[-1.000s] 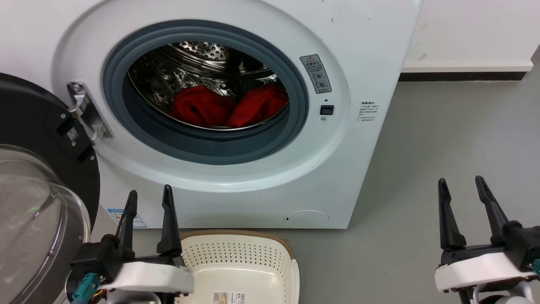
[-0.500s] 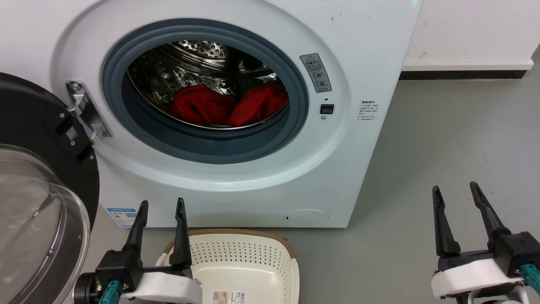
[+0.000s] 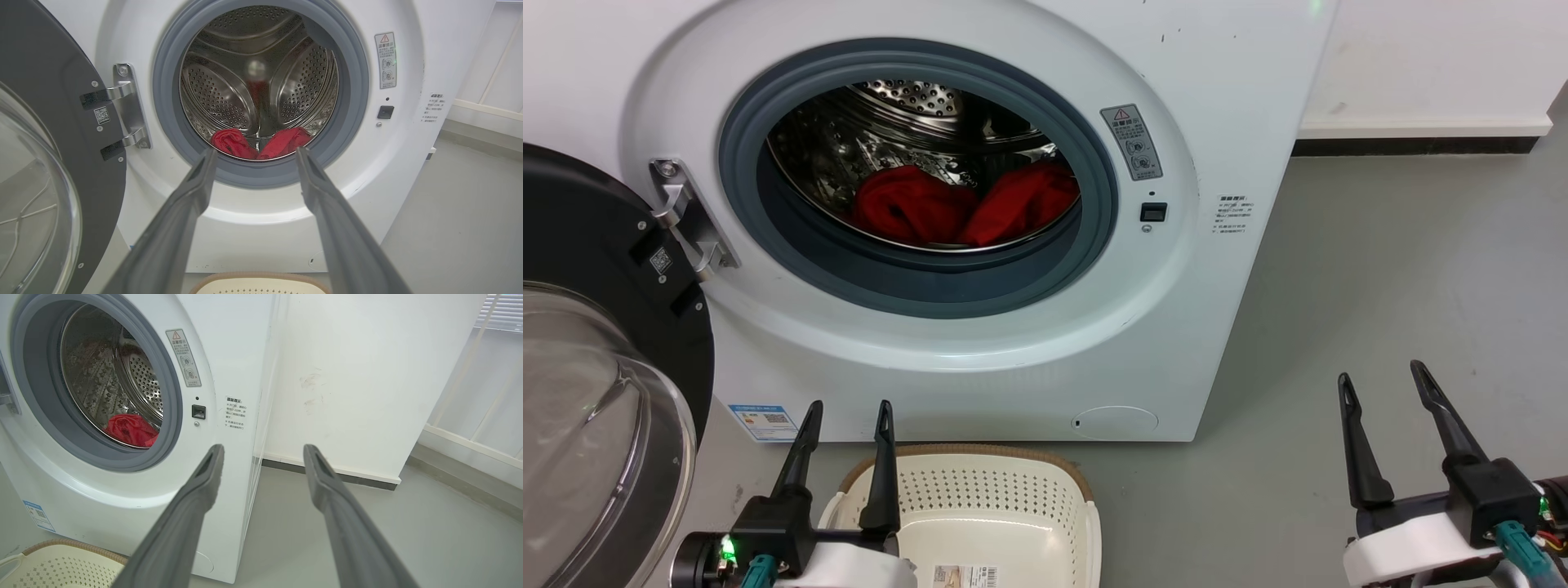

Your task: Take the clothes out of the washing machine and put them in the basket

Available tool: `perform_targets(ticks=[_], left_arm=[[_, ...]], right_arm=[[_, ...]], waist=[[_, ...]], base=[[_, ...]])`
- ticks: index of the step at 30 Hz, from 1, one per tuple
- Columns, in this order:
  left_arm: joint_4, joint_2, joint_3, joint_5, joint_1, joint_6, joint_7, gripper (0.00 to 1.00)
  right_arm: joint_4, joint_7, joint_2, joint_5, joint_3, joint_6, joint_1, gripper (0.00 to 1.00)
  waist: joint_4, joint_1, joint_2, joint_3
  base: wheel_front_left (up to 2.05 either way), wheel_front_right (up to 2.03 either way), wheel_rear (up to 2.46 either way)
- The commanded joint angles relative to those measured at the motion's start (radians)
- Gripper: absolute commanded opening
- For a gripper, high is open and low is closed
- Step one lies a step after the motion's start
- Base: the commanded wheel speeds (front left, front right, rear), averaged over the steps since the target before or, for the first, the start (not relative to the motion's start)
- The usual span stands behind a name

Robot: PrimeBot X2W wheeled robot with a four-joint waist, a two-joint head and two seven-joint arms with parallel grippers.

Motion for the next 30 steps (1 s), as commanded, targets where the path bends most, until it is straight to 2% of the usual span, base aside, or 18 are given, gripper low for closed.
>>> perform_targets(ticks=[1,12,25,30], left_arm=[[0.001,-0.006,0.005,0.029,0.01,-0.012,-0.009,1.0],[-0.016,-0.019,0.017,0.114,0.017,-0.029,-0.027,1.0],[-0.016,-0.029,0.036,0.117,0.017,-0.044,-0.026,1.0],[-0.006,-0.02,0.027,0.132,-0.003,-0.066,-0.026,1.0]], right_arm=[[-0.001,-0.01,-0.005,-0.025,0.003,0.0,0.009,1.0],[-0.006,-0.028,-0.005,-0.074,0.004,0.0,0.014,1.0],[-0.003,-0.027,-0.005,-0.05,0.008,0.0,0.006,1.0],[-0.006,-0.027,-0.005,-0.035,0.005,0.0,-0.01,1.0]], waist=[[-0.001,0.0,0.0,0.0],[-0.002,0.0,0.0,0.001],[-0.004,0.0,0.0,0.001],[-0.018,0.0,0.0,0.029]], base=[[0.0,0.0,0.0],[0.0,0.0,0.0],[0.0,0.0,0.0],[0.0,0.0,0.0]])
